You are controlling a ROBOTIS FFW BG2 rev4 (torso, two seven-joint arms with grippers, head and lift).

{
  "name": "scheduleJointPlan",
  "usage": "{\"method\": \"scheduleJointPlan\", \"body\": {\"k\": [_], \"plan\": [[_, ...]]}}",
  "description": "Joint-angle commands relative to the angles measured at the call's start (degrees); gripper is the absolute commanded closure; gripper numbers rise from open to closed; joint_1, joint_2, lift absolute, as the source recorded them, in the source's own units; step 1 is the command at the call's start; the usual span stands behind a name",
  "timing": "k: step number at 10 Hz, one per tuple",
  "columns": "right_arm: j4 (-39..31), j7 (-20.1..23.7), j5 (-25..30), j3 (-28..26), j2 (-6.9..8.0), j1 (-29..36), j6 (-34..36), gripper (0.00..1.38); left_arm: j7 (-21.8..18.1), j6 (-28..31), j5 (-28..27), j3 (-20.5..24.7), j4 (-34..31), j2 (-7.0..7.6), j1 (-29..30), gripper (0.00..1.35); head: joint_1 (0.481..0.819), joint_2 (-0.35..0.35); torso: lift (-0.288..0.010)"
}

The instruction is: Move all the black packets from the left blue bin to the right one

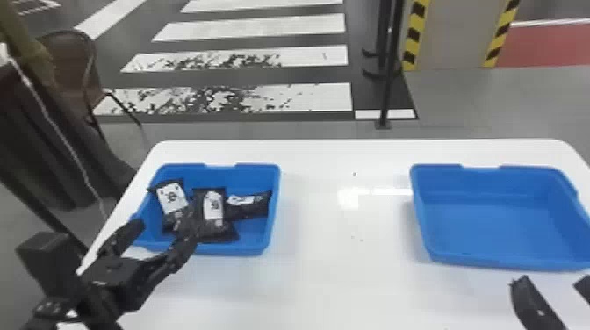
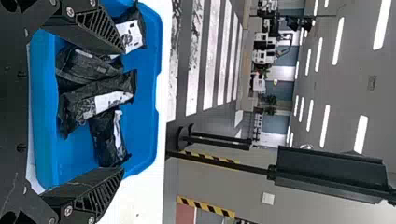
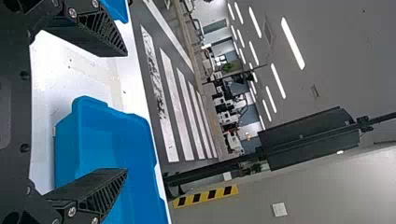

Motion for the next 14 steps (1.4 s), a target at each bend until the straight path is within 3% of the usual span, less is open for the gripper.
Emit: {"method": "scheduleJointPlan", "body": {"k": [1, 2, 6, 8, 10, 12, 14], "plan": [[0.1, 0.0, 0.0, 0.1, -0.04, 0.0, 0.0, 0.14, 0.2, 5.3, -3.9, 0.2, 1.8, -0.15, -5.3, 0.15, 0.695, 0.134, -0.140], [0.1, 0.0, -0.1, 0.1, -0.04, -0.2, 0.0, 0.14, 0.1, 7.5, -4.3, -0.7, 4.0, 0.09, -8.8, 0.15, 0.695, 0.142, -0.140], [0.2, 0.0, -0.5, 0.7, -0.39, -0.2, 0.0, 0.14, -4.3, 21.0, -14.0, -6.9, 13.3, 5.63, -24.5, 0.15, 0.695, 0.113, -0.140], [0.2, 0.0, -0.6, 1.1, -0.39, -0.3, 0.0, 0.14, -8.9, 28.1, -25.6, -8.4, 16.4, 7.56, -32.1, 0.15, 0.695, 0.114, -0.140], [0.5, 0.0, -0.6, 1.4, -0.39, -0.6, 0.0, 0.14, -13.8, 28.8, -33.6, -13.2, 18.8, 10.20, -37.3, 0.15, 0.695, 0.137, -0.140], [0.8, 0.0, -0.7, 1.5, -0.48, -0.7, 0.0, 0.14, -16.5, 26.9, -37.1, -16.6, 19.7, 10.72, -38.6, 0.15, 0.695, 0.125, -0.140], [0.9, 0.0, -0.8, 1.7, -0.48, -0.9, 0.0, 0.14, -20.3, 27.2, -40.5, -21.8, 24.7, 11.43, -42.0, 0.15, 0.695, 0.102, -0.140]]}}
